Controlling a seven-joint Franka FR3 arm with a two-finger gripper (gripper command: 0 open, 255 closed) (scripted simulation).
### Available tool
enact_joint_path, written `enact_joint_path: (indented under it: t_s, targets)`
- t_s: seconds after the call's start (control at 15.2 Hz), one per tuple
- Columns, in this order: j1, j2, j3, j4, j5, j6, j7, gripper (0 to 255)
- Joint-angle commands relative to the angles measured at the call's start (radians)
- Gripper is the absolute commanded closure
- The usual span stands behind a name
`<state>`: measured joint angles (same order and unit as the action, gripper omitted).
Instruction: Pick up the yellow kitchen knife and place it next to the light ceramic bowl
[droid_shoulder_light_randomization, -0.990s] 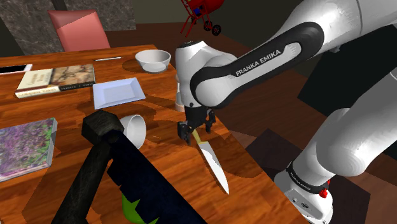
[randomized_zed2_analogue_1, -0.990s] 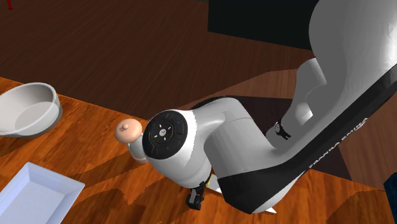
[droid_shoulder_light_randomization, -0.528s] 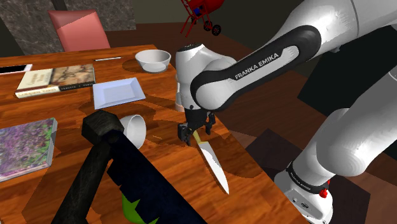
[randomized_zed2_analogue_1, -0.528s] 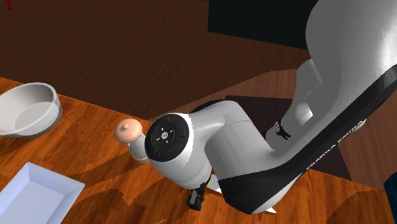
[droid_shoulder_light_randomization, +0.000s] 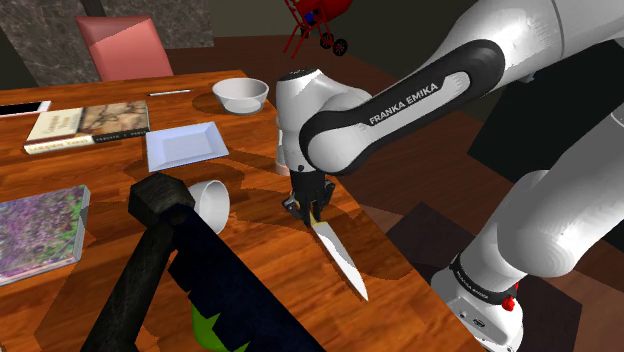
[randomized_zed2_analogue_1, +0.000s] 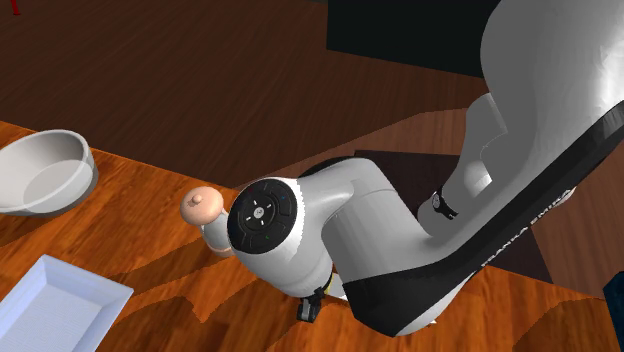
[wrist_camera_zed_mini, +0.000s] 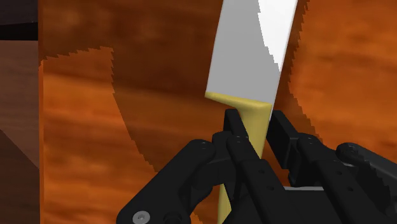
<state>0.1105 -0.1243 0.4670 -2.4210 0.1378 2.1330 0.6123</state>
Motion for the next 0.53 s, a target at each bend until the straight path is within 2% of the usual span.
enact_joint_path:
  t_s: [0.0, 0.2, 0.46]
  targets:
    - [0.000, 0.000, 0.000, -0.001, 0.000, 0.000, 0.000, 255]
    - [0.000, 0.000, 0.000, -0.001, 0.000, 0.000, 0.000, 255]
    - [0.001, -0.037, -0.006, 0.024, 0.012, -0.059, -0.008, 255]
